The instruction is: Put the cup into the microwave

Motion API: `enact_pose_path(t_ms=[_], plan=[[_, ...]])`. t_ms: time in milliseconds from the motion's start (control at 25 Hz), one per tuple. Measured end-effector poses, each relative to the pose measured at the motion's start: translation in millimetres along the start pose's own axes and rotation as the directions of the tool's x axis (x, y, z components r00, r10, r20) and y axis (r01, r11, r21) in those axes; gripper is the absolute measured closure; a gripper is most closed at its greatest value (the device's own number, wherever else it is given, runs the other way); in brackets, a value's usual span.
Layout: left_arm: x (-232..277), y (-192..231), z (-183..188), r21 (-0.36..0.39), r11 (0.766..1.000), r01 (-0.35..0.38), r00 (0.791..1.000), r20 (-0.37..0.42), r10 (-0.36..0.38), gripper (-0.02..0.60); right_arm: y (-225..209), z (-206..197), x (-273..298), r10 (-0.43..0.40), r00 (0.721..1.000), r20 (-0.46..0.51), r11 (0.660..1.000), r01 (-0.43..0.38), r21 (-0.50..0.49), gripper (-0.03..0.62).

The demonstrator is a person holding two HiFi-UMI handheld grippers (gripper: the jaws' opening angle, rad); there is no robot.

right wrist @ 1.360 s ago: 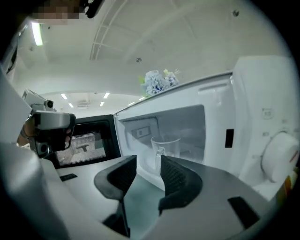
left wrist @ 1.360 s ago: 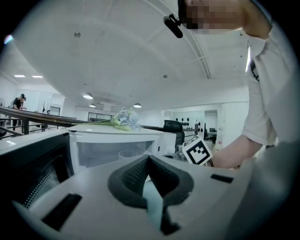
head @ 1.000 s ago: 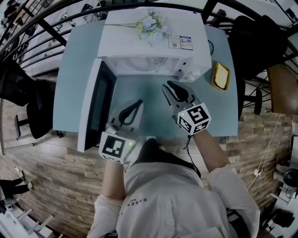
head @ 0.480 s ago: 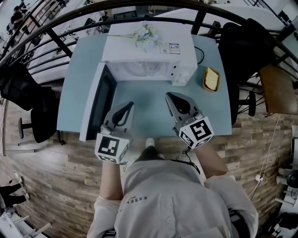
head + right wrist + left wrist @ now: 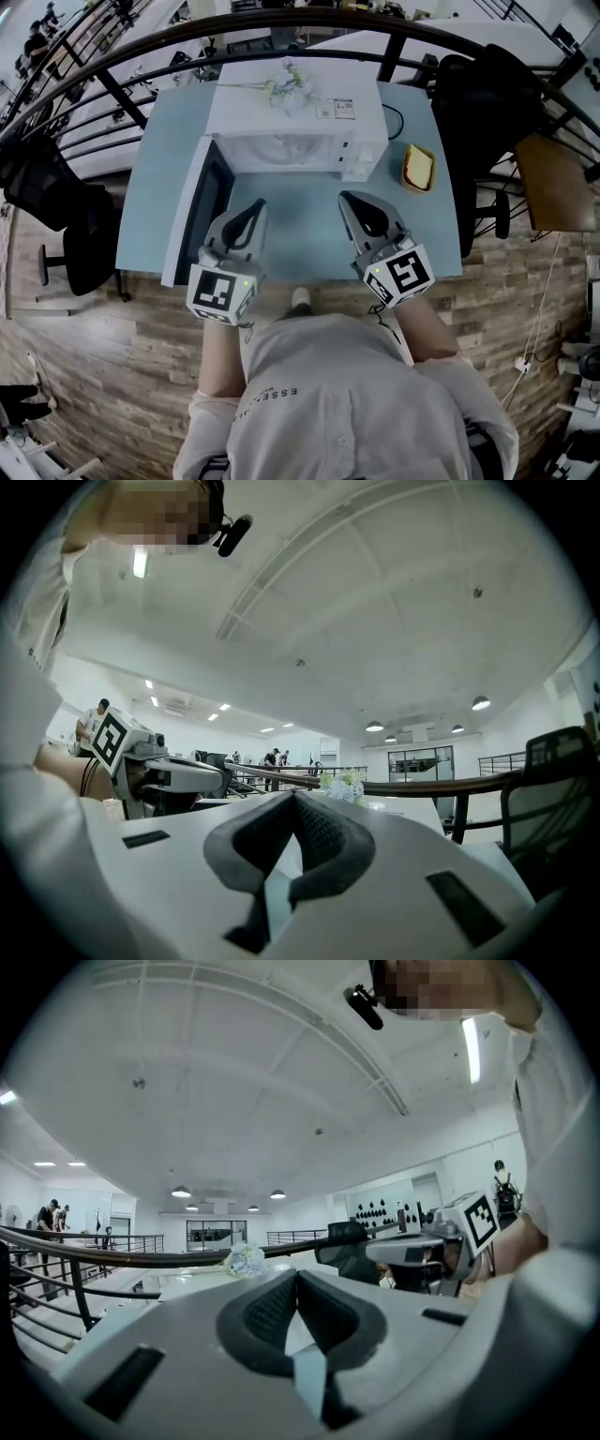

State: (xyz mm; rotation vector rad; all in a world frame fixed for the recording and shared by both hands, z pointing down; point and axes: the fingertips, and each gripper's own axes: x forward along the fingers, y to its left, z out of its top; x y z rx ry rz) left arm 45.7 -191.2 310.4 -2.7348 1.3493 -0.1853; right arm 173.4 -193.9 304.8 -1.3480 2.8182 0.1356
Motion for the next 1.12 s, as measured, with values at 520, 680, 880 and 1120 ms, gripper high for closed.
enact_pose_path(t_ms=[520,680,880,1120], plan=[[12.9,5.5,2.3,-0.002,1.0,-0.007,1.0,-0.006,0.007,0.58,-21.3,1.4,5.7,-0.059,0.998,0.006,0.997,0.058,0.043,0.579],[16.2,2.5,-1.4,-0.009,1.0,0.002,1.0,-0.01,-0.002,0.58,-28.5,-5.8,5.8,-0.093,0.996,-0.02,0.995,0.093,0.035,0.579],[17.6,2.9,-2.2,-0.001,1.0,0.008,1.0,-0.01,-0.008,0.58,-27.2,-11.0,6.1,-0.09,0.996,-0.025,0.995,0.091,0.048,0.579],[14.6,4.8,-3.7,-0.005,1.0,-0.002,1.0,-0.017,0.002,0.579,-21.6,-9.1,9.2,-0.072,0.997,-0.019,0.996,0.073,0.048,0.579]])
